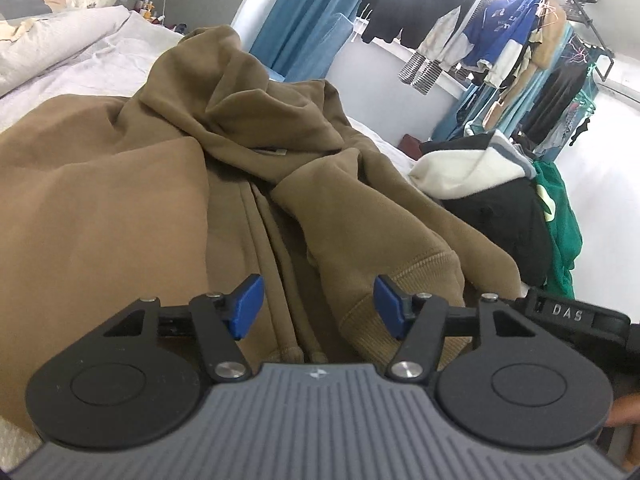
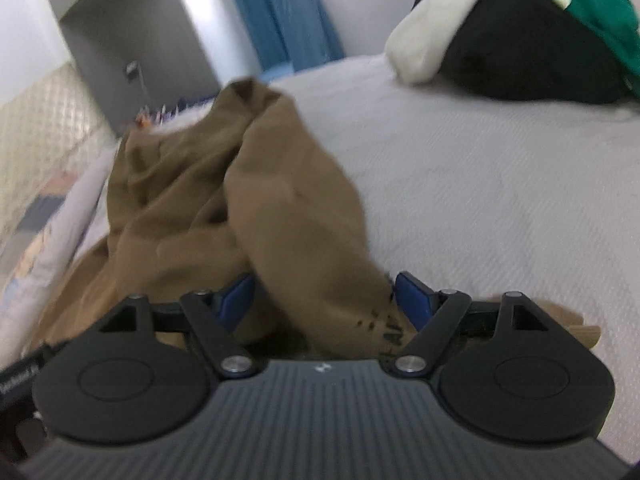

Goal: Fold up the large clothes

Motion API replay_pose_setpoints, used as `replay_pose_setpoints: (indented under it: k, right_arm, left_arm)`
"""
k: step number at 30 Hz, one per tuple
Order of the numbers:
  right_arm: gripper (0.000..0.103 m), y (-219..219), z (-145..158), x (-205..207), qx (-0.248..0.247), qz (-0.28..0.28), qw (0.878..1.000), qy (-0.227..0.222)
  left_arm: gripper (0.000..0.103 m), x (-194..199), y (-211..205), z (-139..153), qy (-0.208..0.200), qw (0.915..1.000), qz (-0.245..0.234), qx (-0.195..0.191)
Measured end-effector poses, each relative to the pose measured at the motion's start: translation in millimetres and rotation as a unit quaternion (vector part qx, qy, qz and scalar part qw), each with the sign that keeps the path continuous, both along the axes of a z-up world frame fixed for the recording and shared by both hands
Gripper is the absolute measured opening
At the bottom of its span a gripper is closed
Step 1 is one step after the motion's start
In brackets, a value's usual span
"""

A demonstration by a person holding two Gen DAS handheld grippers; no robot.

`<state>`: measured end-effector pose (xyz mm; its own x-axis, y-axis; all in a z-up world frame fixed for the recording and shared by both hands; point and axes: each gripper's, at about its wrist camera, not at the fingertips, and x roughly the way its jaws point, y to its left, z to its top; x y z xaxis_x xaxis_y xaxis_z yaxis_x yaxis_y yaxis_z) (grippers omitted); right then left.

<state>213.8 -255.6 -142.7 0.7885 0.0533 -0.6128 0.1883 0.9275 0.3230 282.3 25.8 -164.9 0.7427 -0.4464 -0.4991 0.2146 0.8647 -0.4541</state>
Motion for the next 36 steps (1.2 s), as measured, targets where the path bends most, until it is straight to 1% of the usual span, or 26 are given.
replay_pose_setpoints:
  k: [2,4,6,7,8,9,10,11,13,16,19,21,24,28,31,34,36]
  right_arm:
    - [0.079,4.2,-0.5,-1.1,-0.014,0.003,1.000,0.004]
    - [0.078,2.5,-3.9,-0.2,-0.022,-0.011,1.000,0.015]
    - [0.075,-5.3,-11.4,2.8,-0.013,-0.032,0.999,0.034]
    - [0.071,-9.8,-15.6,4.4,0.000,-0.038,0.998,0.043]
    - [0.059,-14.6,-18.6,5.7,0.014,-0.042,0.998,0.046]
    - [0.051,-17.3,-19.5,5.7,0.020,-0.046,0.998,0.047]
    - [0.038,-18.0,-17.8,4.6,0.018,-0.050,0.998,0.045]
    - [0.029,-17.7,-15.5,2.6,0.012,-0.055,0.998,0.042]
    - [0.023,-18.6,-7.5,-3.4,0.005,-0.062,0.998,0.032]
    - [0.020,-32.0,7.4,-9.8,0.022,-0.069,0.997,0.016]
    - [0.019,-53.9,29.0,-11.7,0.020,-0.084,0.996,-0.008]
    - [0.019,-75.2,42.2,-5.6,0.022,-0.090,0.996,-0.014]
    - [0.019,-111.3,61.1,9.9,0.004,-0.108,0.994,-0.021]
    - [0.019,-167.2,75.9,43.1,0.003,-0.147,0.989,-0.014]
    - [0.019,-202.6,75.5,74.2,0.003,-0.178,0.984,-0.003]
    - [0.019,-227.1,71.9,116.0,-0.024,-0.201,0.979,-0.002]
    - [0.019,-234.4,63.0,142.0,-0.056,-0.212,0.976,0.000]
  left_arm:
    - [0.067,-2.4,-0.7,-1.3,0.000,1.0000,0.003,-0.001]
    - [0.067,-3.3,-0.3,-2.1,-0.001,1.0000,0.007,-0.004]
    - [0.067,-3.1,1.4,-2.7,0.000,0.9999,0.010,-0.010]
    - [0.067,-2.7,2.4,-2.9,0.000,0.9998,0.012,-0.014]
    - [0.067,-2.5,3.4,-3.0,0.000,0.9997,0.015,-0.019]
    - [0.067,-2.8,4.9,-3.4,0.000,0.9995,0.017,-0.025]
    - [0.067,-2.5,6.8,-3.1,0.000,0.9994,0.018,-0.030]
    - [0.067,-1.9,8.7,-2.9,0.001,0.9992,0.020,-0.033]
    - [0.067,-1.9,11.2,-2.3,0.002,0.9989,0.026,-0.038]
    - [0.067,-2.0,15.1,-1.2,0.002,0.9983,0.032,-0.049]
    - [0.067,-2.8,16.4,-1.0,0.001,0.9981,0.035,-0.052]
    - [0.067,-2.8,16.0,-1.4,0.001,0.9981,0.035,-0.051]
    - [0.067,-2.1,15.8,-1.5,0.001,0.9982,0.035,-0.049]
    - [0.067,-0.5,15.4,-2.2,-0.001,0.9982,0.038,-0.046]
    - [0.067,1.7,16.6,-2.2,-0.005,0.9981,0.042,-0.045]
    - [0.067,5.0,18.8,-3.1,-0.006,0.9979,0.048,-0.043]
    - [0.067,7.2,19.6,-3.6,-0.007,0.9980,0.050,-0.039]
